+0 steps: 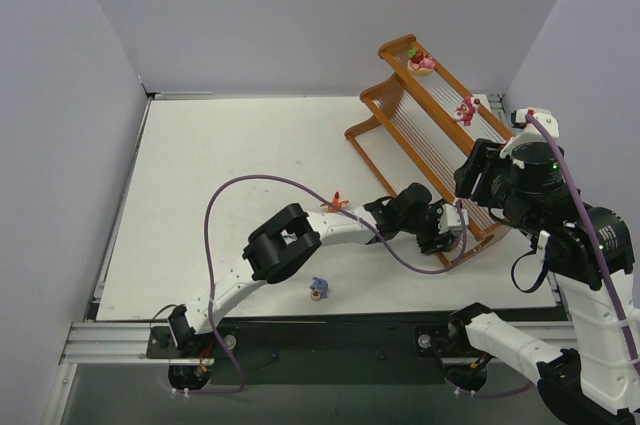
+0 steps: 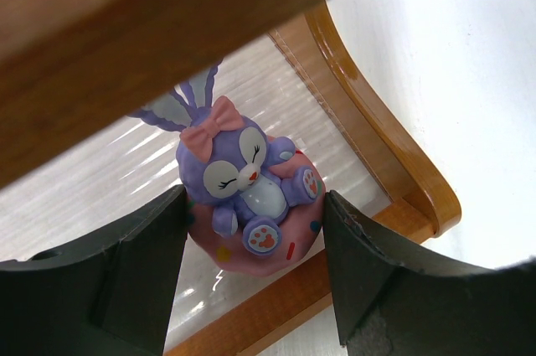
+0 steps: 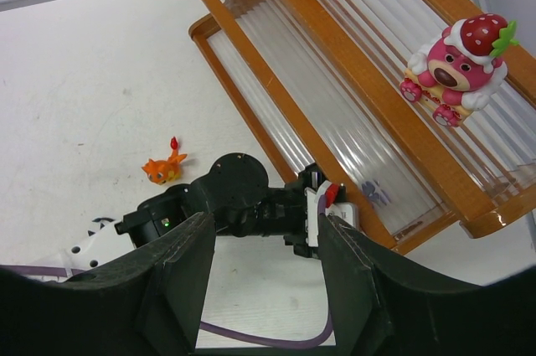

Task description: Place and organize the plastic toys onto the shelf

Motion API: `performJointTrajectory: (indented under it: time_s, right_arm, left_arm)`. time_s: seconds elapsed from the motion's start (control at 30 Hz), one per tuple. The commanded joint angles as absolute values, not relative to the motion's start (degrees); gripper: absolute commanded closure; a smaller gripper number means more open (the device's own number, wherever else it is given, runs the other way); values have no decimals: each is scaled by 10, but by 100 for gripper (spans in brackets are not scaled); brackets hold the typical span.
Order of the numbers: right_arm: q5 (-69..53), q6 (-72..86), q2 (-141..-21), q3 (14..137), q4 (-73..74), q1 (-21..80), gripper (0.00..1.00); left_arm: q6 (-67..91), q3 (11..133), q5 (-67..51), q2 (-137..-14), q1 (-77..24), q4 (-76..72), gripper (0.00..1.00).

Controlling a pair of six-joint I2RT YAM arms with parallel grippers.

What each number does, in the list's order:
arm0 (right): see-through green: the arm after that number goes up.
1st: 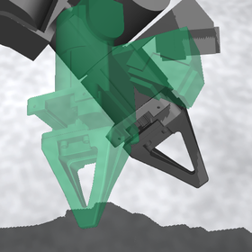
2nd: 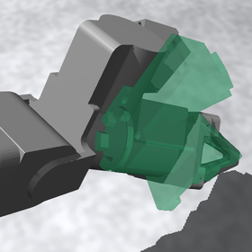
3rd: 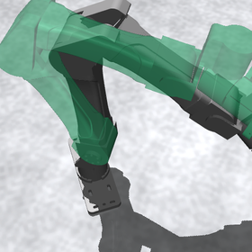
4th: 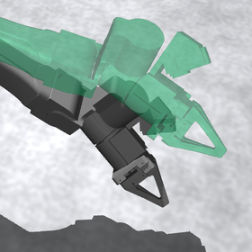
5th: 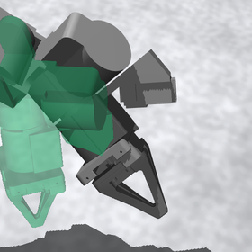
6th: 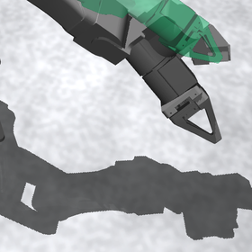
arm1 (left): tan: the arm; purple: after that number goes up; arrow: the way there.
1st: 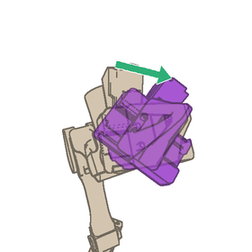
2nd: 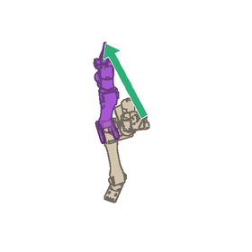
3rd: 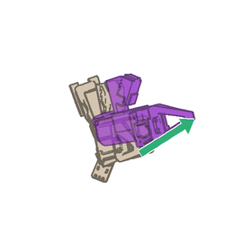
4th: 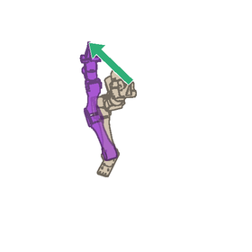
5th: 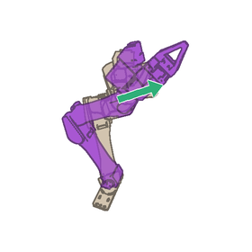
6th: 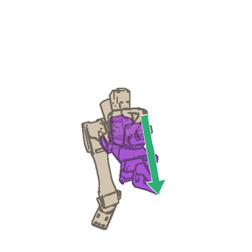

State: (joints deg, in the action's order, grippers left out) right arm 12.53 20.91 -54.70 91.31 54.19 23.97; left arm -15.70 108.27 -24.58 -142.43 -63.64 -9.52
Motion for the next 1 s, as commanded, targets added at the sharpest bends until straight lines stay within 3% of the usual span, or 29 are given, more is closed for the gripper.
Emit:
performJointTrajectory:
  time_s: [0.0, 0.23, 0.3, 0.43, 0.97]
  right_arm:
    - [142, 205, -548, 917, 534, 236, 48]
    - [142, 209, -545, 912, 534, 236, 48]
    - [142, 210, -543, 911, 534, 236, 48]
    - [142, 213, -542, 910, 534, 236, 48]
    - [144, 217, -531, 896, 533, 236, 48]
  left_arm:
    - [-174, 1100, -252, -1433, -633, -74, 36]
    - [-171, 1095, -255, -1430, -633, -72, 26]
    - [-169, 1094, -255, -1429, -633, -72, 11]
    - [-168, 1090, -254, -1427, -634, -74, 4]
    - [-137, 1003, -188, -1349, -633, -157, 3]
